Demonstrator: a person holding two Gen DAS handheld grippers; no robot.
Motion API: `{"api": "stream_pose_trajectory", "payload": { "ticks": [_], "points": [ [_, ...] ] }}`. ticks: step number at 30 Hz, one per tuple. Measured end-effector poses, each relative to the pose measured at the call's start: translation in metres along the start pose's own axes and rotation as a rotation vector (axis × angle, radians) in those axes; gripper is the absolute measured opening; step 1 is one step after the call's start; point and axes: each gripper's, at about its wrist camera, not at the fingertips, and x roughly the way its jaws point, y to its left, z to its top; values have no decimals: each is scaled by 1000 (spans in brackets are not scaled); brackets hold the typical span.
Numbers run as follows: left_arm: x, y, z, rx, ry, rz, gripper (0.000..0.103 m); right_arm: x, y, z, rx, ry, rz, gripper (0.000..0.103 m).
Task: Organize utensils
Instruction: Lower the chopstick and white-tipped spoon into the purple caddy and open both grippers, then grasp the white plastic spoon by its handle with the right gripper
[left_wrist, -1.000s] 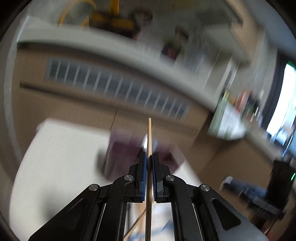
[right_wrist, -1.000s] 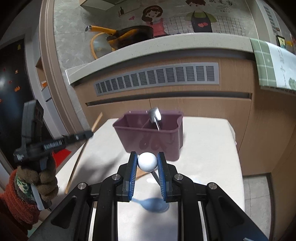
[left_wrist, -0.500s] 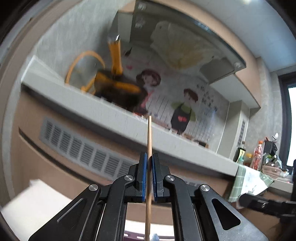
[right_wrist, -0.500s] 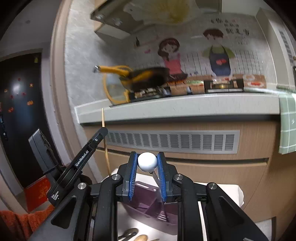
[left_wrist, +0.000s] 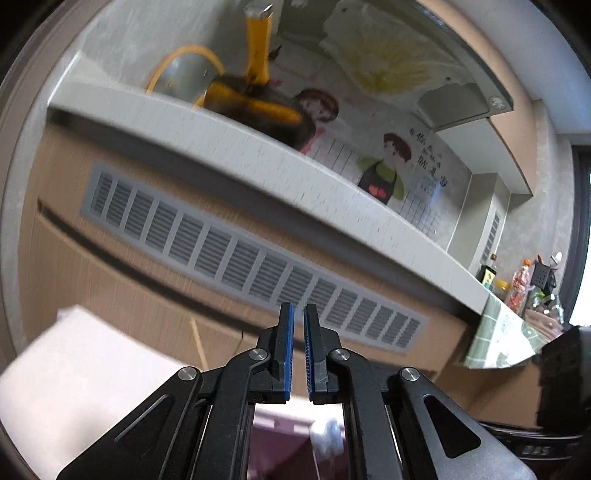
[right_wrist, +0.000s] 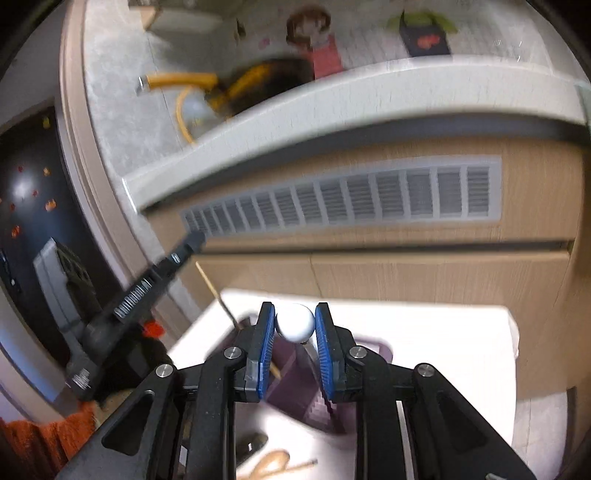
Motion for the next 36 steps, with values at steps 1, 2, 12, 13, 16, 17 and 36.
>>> {"api": "stream_pose_trajectory", "payload": {
  "ticks": [1,2,12,13,16,17,36],
  "points": [
    [-2,2,0,-3,24,0,8,0,-1,-3,9,5,1,22],
    [-6,5,-2,0,52,9,10,-3,-2,-5,14,-2,-5,26],
    [-72,27,-39,31,255,142,20,-50,13,-48,-63,0,-190,28],
    [-79,28,-46,33,281,154,20,-51,14,-55,-72,17,-206,28],
    [-97,30,-68,52,358,174,20,-56,10,-85,-77,89,-230,28],
    [-102,30,-77,68,389,177,20,-55,10,-92,-69,112,-224,28],
    [-132,23,-129,155,658,107,20,-59,-42,-184,277,252,-222,28]
  ]
}}
